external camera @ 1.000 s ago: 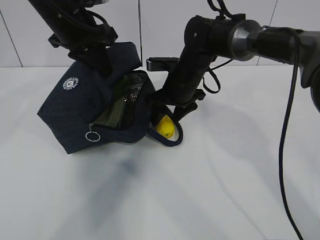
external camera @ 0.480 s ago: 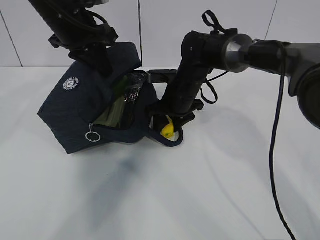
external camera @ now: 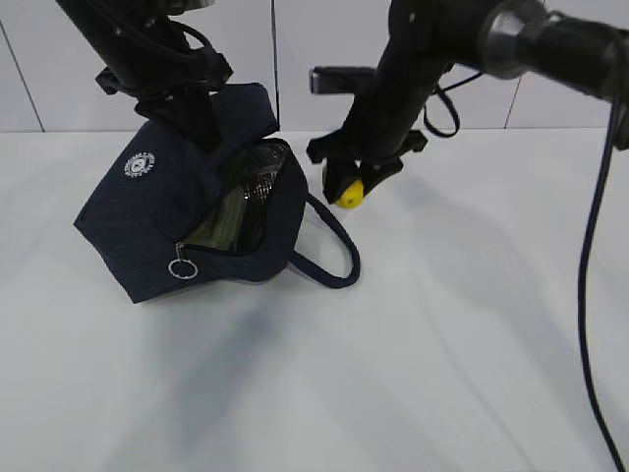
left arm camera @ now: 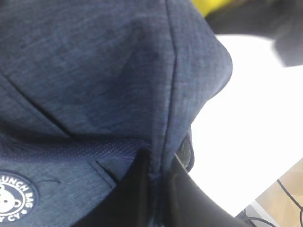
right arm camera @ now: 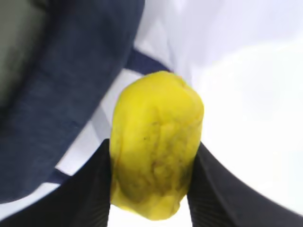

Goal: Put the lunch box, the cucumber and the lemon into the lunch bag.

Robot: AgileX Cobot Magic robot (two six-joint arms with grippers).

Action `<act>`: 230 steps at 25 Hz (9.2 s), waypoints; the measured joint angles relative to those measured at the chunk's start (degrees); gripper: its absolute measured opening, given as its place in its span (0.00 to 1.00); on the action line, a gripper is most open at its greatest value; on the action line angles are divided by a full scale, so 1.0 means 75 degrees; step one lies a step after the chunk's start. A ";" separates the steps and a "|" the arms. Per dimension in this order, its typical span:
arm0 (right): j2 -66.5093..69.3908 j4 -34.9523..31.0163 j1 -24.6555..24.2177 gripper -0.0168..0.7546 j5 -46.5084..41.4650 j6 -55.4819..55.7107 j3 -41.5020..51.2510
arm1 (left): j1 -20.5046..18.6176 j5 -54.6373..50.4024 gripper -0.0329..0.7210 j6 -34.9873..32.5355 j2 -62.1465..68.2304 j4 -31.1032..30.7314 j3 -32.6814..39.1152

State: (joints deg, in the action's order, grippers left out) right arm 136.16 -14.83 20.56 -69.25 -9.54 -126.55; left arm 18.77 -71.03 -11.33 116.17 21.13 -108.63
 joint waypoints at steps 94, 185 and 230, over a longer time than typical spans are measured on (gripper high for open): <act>-0.1762 -0.3122 -0.1851 0.02 -0.0289 -0.1475 0.1353 | 0.0753 0.0340 0.06 0.0350 0.0539 0.2276 -0.1110; -0.7497 -0.9712 -0.1605 0.64 0.2667 -1.4510 1.2312 | 0.0890 0.5425 0.52 -0.0094 -0.8463 -0.0163 0.7942; -0.3118 -1.1667 -0.1112 0.67 0.2947 -1.6307 1.0120 | 0.0890 0.5943 0.48 -0.0094 -0.7872 -0.0308 0.7942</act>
State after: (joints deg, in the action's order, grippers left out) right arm 112.78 -102.34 12.23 -47.14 -131.84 -50.65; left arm 25.44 -26.45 -12.03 57.13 18.82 -49.06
